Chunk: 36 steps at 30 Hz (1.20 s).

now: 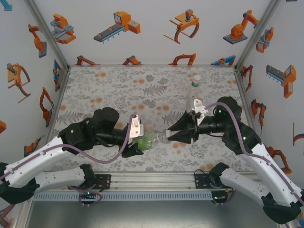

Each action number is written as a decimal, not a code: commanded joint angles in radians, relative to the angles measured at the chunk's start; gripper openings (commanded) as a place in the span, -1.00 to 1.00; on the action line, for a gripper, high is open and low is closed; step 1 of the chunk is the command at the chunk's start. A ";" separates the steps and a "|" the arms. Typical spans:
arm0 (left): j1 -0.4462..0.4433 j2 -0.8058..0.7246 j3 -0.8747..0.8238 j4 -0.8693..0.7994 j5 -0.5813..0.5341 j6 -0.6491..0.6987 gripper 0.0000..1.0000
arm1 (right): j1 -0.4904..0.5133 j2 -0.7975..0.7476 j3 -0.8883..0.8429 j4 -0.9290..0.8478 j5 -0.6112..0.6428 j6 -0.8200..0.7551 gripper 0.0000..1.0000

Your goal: Screw on the bottle caps

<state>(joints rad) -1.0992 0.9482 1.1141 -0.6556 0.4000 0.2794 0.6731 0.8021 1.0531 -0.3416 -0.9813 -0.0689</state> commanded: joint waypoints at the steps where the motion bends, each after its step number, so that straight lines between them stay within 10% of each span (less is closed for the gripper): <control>1: -0.006 0.012 0.039 -0.006 -0.001 0.022 -1.00 | 0.018 0.000 0.017 0.058 -0.043 -0.026 -1.00; 36: -0.008 0.033 0.044 0.022 0.111 0.015 -1.00 | 0.080 0.031 0.043 -0.010 0.010 -0.120 -1.00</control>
<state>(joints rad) -1.0992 0.9768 1.1313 -0.6666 0.4458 0.2813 0.7444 0.8337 1.0752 -0.3622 -0.9562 -0.1581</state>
